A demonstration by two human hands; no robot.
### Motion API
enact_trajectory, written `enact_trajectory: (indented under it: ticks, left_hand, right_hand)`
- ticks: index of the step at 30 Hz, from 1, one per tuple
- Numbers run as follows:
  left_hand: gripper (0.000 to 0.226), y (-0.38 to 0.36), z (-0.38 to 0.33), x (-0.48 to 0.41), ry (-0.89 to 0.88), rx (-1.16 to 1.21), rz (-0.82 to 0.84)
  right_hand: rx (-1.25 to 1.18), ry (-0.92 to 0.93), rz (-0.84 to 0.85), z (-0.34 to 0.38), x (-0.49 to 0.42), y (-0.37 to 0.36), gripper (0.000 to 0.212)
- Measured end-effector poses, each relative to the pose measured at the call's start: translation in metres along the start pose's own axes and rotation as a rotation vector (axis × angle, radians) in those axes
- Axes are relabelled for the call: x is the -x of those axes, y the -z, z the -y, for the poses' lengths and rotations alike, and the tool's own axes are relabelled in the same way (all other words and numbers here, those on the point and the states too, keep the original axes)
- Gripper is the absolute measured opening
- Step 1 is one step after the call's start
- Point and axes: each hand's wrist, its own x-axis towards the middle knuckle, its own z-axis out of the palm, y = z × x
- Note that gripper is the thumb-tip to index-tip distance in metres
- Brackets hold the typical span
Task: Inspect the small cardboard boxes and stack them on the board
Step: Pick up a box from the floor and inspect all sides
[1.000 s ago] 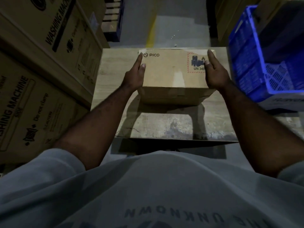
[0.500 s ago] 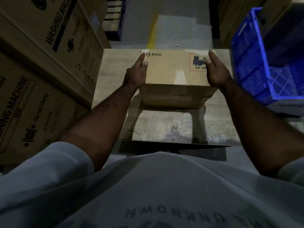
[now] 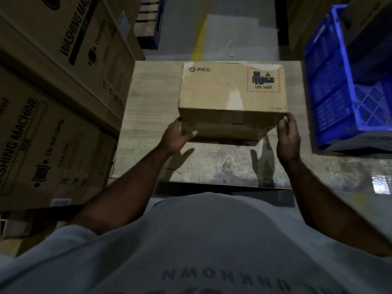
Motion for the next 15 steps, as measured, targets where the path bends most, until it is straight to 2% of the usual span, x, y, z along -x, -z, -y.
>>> enact_trajectory:
  ticks: [4,7,10,12,15]
  left_hand:
    - [0.066,-0.007,0.000,-0.009,0.113,0.008,0.053]
    - [0.064,-0.005,-0.001,-0.014,0.148,-0.026,0.073]
    - [0.063,-0.003,-0.001,-0.017,0.106,-0.062,0.073]
    - [0.071,-0.001,-0.002,-0.018,0.121,-0.040,0.094]
    - [0.097,0.002,-0.014,-0.013,0.155,0.056,0.094]
  right_hand:
    - [0.110,-0.047,0.159,-0.009,-0.009,-0.006,0.064]
    - [0.220,-0.034,0.186,-0.017,-0.021,-0.007,0.066]
    - [0.294,0.005,0.202,-0.021,-0.029,-0.007,0.062]
    - [0.331,0.003,0.209,-0.020,-0.031,-0.010,0.059]
    - [0.327,-0.013,0.199,-0.021,-0.033,-0.012,0.057]
